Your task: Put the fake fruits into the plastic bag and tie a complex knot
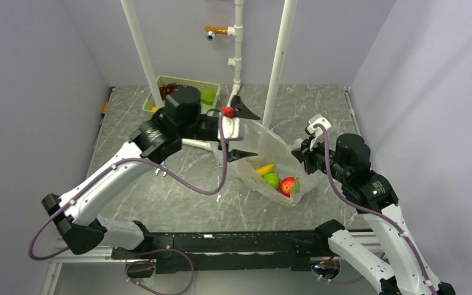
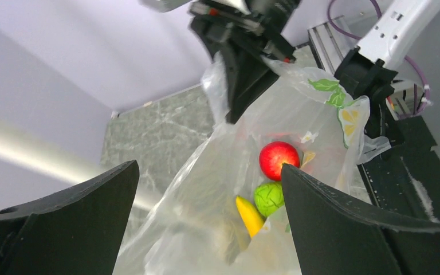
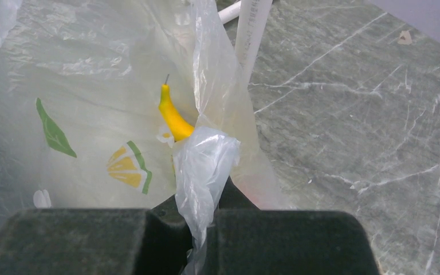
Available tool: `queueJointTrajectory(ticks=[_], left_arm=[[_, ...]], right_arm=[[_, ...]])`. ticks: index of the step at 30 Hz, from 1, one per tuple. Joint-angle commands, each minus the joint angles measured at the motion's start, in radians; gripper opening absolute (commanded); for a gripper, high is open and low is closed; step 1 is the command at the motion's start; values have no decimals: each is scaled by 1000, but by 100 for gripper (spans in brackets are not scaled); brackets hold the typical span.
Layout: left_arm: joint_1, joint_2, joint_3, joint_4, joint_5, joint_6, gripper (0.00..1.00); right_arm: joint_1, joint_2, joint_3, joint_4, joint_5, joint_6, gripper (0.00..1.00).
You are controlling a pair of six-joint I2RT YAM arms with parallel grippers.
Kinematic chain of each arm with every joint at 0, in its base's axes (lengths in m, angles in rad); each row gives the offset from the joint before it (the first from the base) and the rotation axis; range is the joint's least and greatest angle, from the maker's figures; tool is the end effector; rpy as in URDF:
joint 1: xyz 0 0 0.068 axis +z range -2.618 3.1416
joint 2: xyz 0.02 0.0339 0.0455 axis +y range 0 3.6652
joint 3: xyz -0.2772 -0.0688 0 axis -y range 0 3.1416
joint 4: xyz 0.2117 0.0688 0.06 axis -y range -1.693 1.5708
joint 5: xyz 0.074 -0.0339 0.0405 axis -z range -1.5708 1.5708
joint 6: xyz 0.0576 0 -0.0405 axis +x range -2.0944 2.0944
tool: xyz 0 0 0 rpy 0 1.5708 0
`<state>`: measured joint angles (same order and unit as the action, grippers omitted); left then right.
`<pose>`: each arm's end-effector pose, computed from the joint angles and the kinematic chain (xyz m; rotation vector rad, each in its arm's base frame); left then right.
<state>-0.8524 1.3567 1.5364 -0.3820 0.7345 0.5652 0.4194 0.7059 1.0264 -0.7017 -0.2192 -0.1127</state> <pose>0.1506 -0.2310 0.4578 1.5260 0.9523 -0.8538 0.0971 0.0570 0.3685 -0.6561 1.8526 0.4157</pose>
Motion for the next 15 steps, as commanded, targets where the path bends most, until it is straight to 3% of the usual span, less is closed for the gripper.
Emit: queueJointTrajectory(ticks=[1,6,15], left_arm=[[94,-42,22,-164,-63,-155,99],[174,-76,-10,-194,-67,-135,99],[174,-66,-78,-85,23,-86,99]], right_arm=[[-3,0,34,53,-22,-20,0],[-2,-1,30,56,-48,-22,0],[-1,9,30,57,-71,-45,0]])
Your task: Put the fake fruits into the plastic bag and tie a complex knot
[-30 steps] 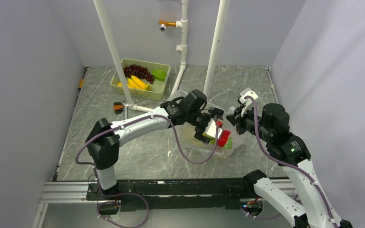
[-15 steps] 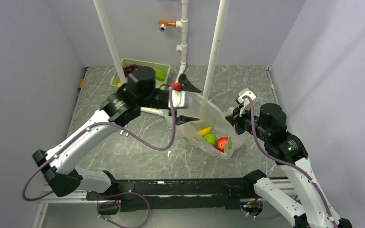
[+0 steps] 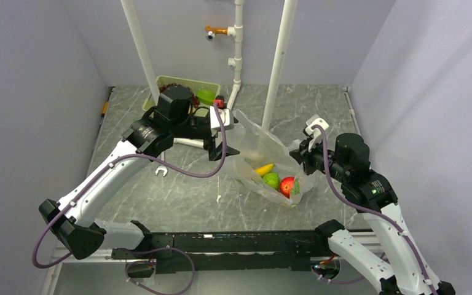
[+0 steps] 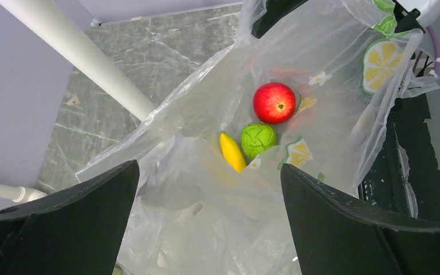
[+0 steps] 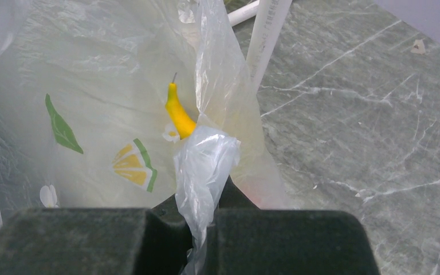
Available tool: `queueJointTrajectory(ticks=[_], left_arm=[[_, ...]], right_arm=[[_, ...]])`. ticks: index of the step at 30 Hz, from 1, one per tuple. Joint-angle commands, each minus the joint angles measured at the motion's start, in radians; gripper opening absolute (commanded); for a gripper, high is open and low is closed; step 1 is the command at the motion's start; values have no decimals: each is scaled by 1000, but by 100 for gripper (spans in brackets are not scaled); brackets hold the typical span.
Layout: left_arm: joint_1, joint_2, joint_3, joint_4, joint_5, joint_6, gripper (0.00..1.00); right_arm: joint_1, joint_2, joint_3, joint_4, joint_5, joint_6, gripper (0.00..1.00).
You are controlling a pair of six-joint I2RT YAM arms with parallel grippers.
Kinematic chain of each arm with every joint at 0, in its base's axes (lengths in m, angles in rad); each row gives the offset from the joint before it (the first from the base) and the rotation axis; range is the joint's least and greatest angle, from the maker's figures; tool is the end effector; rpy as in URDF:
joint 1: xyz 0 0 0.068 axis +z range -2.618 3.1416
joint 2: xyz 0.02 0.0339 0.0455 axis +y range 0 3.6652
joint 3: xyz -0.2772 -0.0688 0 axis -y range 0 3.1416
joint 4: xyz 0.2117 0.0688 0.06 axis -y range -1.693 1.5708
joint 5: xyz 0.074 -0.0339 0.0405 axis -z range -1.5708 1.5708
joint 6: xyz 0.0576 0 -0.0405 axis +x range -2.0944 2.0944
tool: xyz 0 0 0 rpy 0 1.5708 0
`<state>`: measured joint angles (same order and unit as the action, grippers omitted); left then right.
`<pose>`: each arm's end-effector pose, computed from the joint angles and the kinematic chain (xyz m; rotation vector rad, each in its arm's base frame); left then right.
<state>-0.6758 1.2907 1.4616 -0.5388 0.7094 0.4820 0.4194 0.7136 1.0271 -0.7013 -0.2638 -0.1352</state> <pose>0.1728 -0.1867 0.4327 1.4206 1.3050 -0.8133 0.0974 0.0599 0.3683 -0.7057 1.8401 0.4446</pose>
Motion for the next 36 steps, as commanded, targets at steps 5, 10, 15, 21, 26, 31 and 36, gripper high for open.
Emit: queueJointTrajectory(ticks=[5,10,15,21,26,31,36], left_arm=[[-4,83,73,2,-28,-38,81],[11,57,174,-34,90,-198,8],[29,-14,301,-27,216,-264,0],[198,-138,107,-112,232,-166,0],[280,-233,-128,-414,227,317,0],[277,-257,-368,-635,128,678,0],[277,-254,-597,-580,-24,810,0]], right_arm=[[-2,2,36,59,-28,-23,0],[-3,6,61,65,-56,-37,0],[-2,53,130,84,-74,-59,0],[-3,110,105,4,2,-75,0],[-2,114,8,8,50,-86,0],[-2,141,-84,65,74,-96,0],[-2,136,-200,121,80,-121,0]])
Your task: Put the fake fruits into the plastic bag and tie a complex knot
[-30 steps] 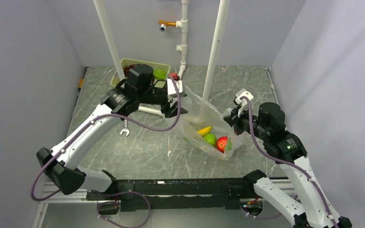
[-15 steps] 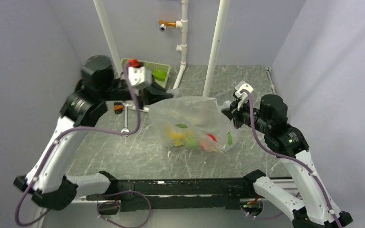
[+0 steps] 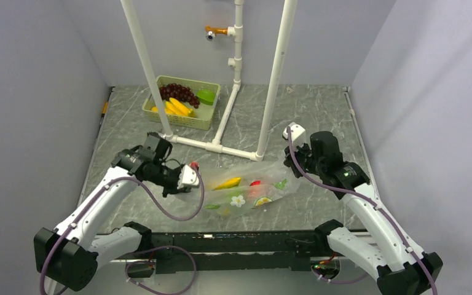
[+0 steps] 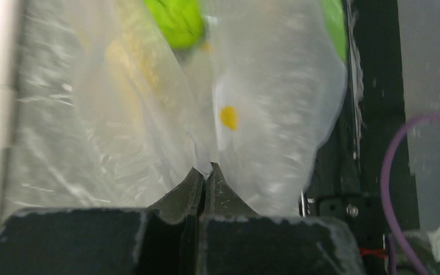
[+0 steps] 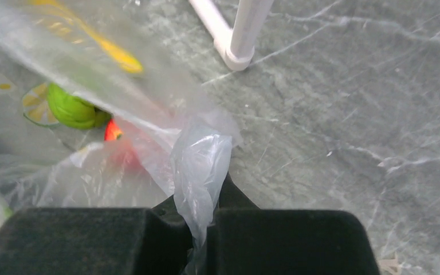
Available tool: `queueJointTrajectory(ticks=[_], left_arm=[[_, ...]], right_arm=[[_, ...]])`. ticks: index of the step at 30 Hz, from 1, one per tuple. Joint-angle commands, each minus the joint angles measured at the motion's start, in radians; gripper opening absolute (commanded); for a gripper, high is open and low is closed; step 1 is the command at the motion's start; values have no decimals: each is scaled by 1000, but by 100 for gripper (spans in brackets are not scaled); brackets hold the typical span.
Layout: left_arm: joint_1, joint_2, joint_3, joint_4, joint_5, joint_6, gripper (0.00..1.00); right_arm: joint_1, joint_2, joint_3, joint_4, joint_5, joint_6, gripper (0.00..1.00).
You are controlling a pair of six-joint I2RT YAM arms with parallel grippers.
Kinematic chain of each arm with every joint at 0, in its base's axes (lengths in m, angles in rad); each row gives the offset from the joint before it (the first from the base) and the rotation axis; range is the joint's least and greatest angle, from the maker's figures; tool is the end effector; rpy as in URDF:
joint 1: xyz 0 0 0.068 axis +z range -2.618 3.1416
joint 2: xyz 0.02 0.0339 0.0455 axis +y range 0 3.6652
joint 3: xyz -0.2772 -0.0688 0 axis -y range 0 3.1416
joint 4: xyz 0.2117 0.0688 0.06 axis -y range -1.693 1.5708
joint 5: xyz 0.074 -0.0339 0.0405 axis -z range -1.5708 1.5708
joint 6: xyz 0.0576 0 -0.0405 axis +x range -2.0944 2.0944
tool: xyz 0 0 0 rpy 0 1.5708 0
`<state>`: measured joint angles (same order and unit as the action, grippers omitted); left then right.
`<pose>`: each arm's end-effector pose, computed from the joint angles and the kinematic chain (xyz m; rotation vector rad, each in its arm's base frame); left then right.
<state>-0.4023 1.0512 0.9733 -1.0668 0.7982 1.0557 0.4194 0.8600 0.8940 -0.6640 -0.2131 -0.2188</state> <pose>0.1175 -0.0948 0.2935 1.7495 1.6325 -0.7864 0.1357 0.0738 0.3140 -0.8047 2.0537 0.3465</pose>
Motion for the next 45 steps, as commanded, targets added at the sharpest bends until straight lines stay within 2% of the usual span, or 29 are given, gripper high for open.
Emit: queueJointTrajectory(ticks=[1,10,14,17,20,21,22,24,25,26,28,29,31,32,34,35,36,37,39,41,45], left_arm=[[3,-11,-141,-16,-136,236,0],[4,139,-241,213,-261,205,0],[5,181,-245,217,-295,182,0],[6,154,-210,192,-269,148,0],[15,103,-97,124,-136,78,0],[17,85,-59,104,-92,61,0],[16,68,-29,94,-56,45,2],[17,45,18,92,-7,2,14],[17,42,37,88,6,-14,19],[17,42,58,72,14,-20,25],[19,56,99,30,16,-15,31],[20,65,122,-3,13,-11,36],[38,84,180,-40,22,-21,52],[48,96,215,-68,41,-14,60],[52,117,304,-89,94,-46,76],[53,130,358,-89,121,-69,90],[53,142,408,-76,145,-104,95],[52,155,454,-45,170,-144,99],[40,183,536,24,201,-220,99],[9,210,591,121,193,-311,99],[-122,265,640,308,144,-447,96]], right_arm=[[-1,-7,-91,98,25,-45,0],[-3,103,-232,258,59,-116,0],[-8,90,-285,284,95,-168,0],[-8,57,-242,231,29,-155,0],[-8,11,-147,168,-75,-116,0],[-8,-7,-118,155,-113,-102,5],[-8,-22,-89,141,-151,-92,19],[-8,-52,-44,126,-212,-72,44],[-8,-62,-27,124,-217,-52,51],[-8,-73,-15,121,-220,-41,53],[-8,-89,10,106,-206,-41,43],[-8,-97,19,100,-199,-45,34],[-8,-110,34,92,-198,-48,19],[-8,-116,39,93,-204,-45,16],[-8,-118,50,102,-227,-28,14],[-9,-114,60,110,-243,-21,15],[-8,-110,68,122,-258,-10,17],[-8,-105,75,137,-279,3,21],[-8,-92,84,172,-319,28,29],[-8,-82,88,205,-348,45,34],[-8,-62,94,253,-388,63,44]])
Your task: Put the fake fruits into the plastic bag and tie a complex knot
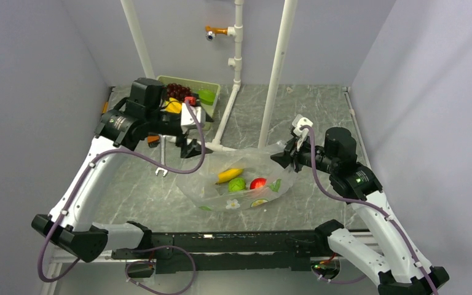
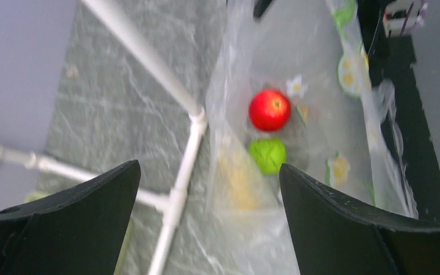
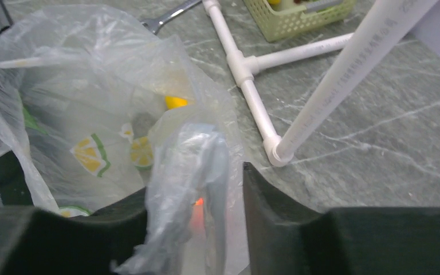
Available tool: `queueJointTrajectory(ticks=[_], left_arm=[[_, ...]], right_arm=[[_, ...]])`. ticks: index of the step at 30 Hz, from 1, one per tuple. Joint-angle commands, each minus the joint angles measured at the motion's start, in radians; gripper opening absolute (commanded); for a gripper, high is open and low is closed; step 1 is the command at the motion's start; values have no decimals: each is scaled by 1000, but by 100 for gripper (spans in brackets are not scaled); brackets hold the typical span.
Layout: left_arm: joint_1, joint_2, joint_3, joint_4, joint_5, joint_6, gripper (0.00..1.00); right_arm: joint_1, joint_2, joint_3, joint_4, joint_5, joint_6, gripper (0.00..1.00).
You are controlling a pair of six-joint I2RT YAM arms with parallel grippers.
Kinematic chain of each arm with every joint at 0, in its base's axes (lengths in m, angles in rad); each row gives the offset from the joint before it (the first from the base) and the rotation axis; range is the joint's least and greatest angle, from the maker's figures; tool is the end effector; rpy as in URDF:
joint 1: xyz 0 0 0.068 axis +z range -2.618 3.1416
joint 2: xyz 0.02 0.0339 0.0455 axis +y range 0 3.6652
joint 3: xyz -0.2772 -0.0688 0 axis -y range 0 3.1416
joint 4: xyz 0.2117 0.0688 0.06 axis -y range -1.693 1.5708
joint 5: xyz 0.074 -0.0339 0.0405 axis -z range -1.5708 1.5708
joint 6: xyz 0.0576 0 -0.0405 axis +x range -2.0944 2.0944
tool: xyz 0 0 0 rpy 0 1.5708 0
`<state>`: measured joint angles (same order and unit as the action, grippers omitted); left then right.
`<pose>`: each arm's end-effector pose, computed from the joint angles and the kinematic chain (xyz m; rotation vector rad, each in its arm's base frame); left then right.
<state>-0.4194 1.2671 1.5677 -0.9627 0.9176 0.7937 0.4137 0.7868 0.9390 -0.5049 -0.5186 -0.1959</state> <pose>0.1709 -0.1263 0.4310 1.5230 1.3562 -0.7820 0.1175 0.0827 0.3583 -0.9032 1.7025 0.6434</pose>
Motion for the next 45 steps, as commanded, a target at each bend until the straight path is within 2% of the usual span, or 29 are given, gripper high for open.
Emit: queueJointTrajectory(ticks=[1,7,11,14,15,17,19,26,27,30,31,34,38,45], left_arm=[[-140,63,46,251,6,-220,96],[-290,157,39,432,-76,-278,98],[-308,198,-18,526,-79,-301,96],[-308,232,-55,525,-62,-273,90],[-308,240,-72,535,-55,-270,87],[-307,250,-115,585,-46,-302,70],[-307,262,-137,631,-38,-356,59],[-263,259,-191,716,7,-474,52],[-260,263,-190,705,-3,-465,48],[-240,283,-187,688,-25,-464,25],[-223,291,-190,696,-18,-477,21],[-165,310,-189,693,18,-473,1],[-142,276,-222,635,25,-311,0],[-140,278,-248,581,-3,-223,0]], right_arm=[[-3,14,50,100,-91,45,49],[-3,22,94,84,-98,65,78],[-2,16,107,93,-112,113,90],[-2,13,107,107,-130,156,98],[-2,11,104,113,-135,172,99],[-3,7,89,138,-147,194,99],[-2,6,75,159,-163,235,100],[-3,32,173,177,-149,282,100],[-2,38,199,170,-144,288,100],[-2,50,280,118,-120,276,100],[-2,51,305,84,-105,262,100],[-2,32,350,-57,-2,192,100],[-4,-32,345,-225,111,156,100],[-8,-77,308,-321,146,155,99]])
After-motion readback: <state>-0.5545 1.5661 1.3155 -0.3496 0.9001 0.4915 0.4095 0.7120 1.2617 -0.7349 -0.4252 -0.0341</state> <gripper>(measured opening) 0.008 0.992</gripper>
